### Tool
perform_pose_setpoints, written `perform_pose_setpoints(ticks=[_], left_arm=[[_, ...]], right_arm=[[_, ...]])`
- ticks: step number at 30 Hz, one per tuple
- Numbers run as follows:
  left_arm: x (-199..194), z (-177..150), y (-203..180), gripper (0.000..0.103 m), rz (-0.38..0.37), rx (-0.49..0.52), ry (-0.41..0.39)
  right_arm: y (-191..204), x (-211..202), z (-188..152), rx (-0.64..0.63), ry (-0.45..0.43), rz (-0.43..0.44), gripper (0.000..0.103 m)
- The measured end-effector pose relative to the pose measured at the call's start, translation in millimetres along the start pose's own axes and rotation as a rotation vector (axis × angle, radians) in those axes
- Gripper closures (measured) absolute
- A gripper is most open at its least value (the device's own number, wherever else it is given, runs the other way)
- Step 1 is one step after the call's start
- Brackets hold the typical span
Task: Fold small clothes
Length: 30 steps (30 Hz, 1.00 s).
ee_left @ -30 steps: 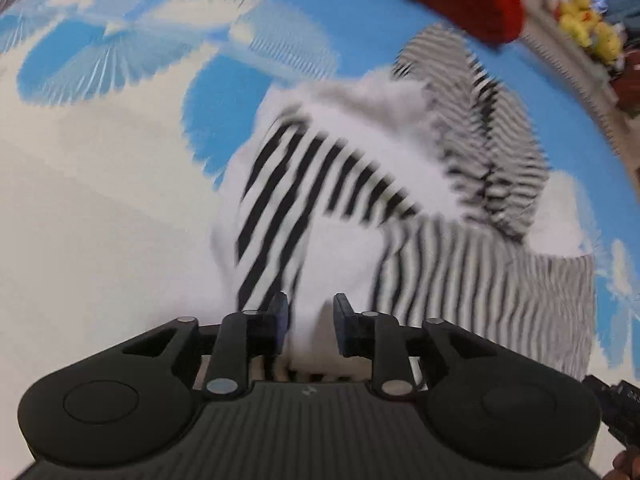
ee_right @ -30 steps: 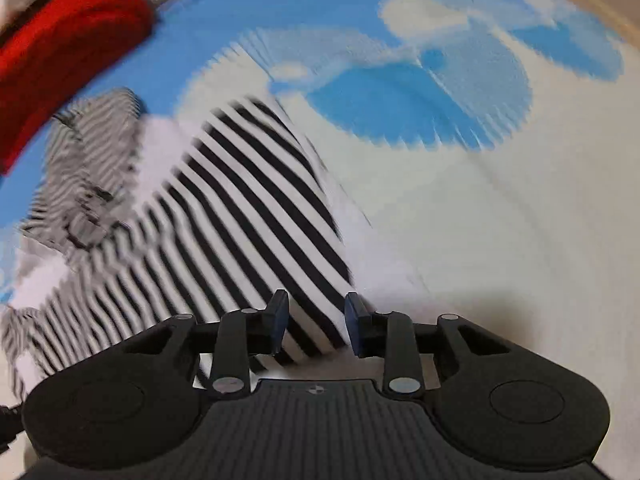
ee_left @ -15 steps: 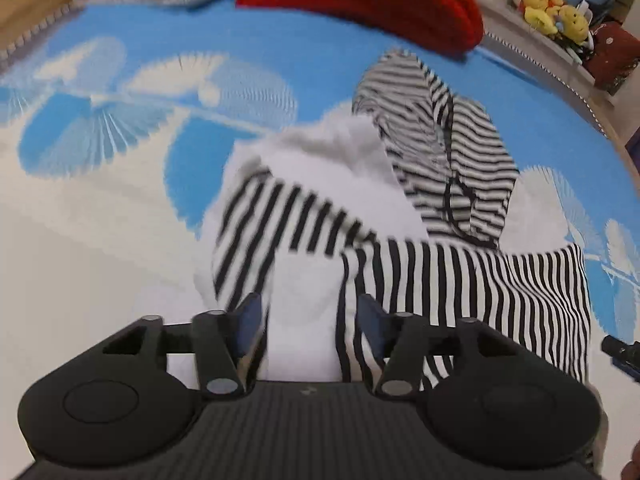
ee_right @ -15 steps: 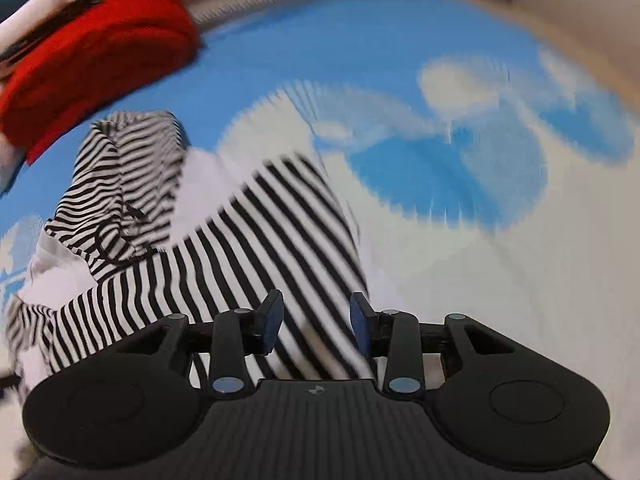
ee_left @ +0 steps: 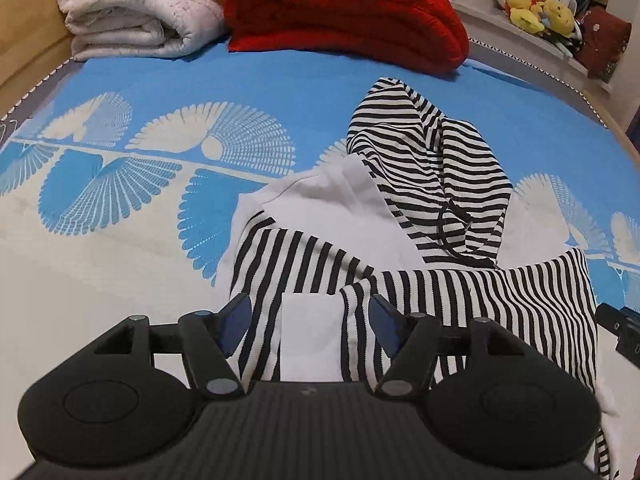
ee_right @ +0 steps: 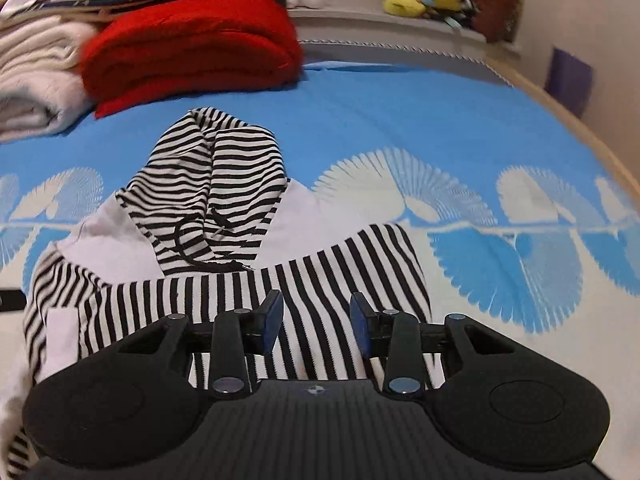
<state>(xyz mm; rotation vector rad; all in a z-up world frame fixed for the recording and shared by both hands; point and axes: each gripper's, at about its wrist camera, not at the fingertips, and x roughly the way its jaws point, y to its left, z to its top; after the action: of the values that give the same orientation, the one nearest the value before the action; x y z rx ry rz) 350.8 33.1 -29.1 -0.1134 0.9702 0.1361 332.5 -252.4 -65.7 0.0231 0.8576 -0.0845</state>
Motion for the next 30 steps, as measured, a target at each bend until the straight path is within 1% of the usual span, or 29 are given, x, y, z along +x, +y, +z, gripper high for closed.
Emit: perform_pose_setpoints(ticks=[4, 13, 17, 19, 21, 22, 23, 24, 26, 30], left_arm=[[-1, 5, -6, 0.033, 0.002, 0.003, -0.016], [2, 10, -21, 0.033, 0.025, 0.025, -0.033], [0, 12, -28, 0.033, 0.027, 0.041, -0.063], [-1, 12, -29, 0.034, 0.015, 0.052, -0.082], [-2, 9, -28, 0.039, 0.010, 0.063, -0.098], [-1, 9, -28, 0.049, 0.007, 0.068, -0.103], [-1, 9, -27, 0.063, 0.001, 0.074, -0.110], [-1, 8, -26, 0.069, -0.007, 0.082, -0.119], [-1, 8, -27, 0.090, -0.021, 0.104, -0.142], [8, 7, -36, 0.092, -0.025, 0.125, -0.172]], right_arm=[[-1, 3, 1, -0.031, 0.008, -0.005, 0.065], [-17, 0, 4, -0.022, 0.001, 0.010, 0.065], [-28, -4, 2, -0.023, 0.000, 0.011, 0.065], [-33, -5, 2, -0.021, -0.001, 0.008, 0.065], [-38, -6, 3, -0.020, -0.005, 0.002, 0.065], [-40, -6, 5, -0.018, -0.004, 0.001, 0.065], [-43, -7, 7, -0.012, -0.003, 0.003, 0.065], [-46, -8, 9, -0.002, -0.005, 0.008, 0.065], [-52, -11, 14, 0.027, -0.016, 0.015, 0.065], [-64, -14, 19, 0.088, -0.035, 0.007, 0.065]])
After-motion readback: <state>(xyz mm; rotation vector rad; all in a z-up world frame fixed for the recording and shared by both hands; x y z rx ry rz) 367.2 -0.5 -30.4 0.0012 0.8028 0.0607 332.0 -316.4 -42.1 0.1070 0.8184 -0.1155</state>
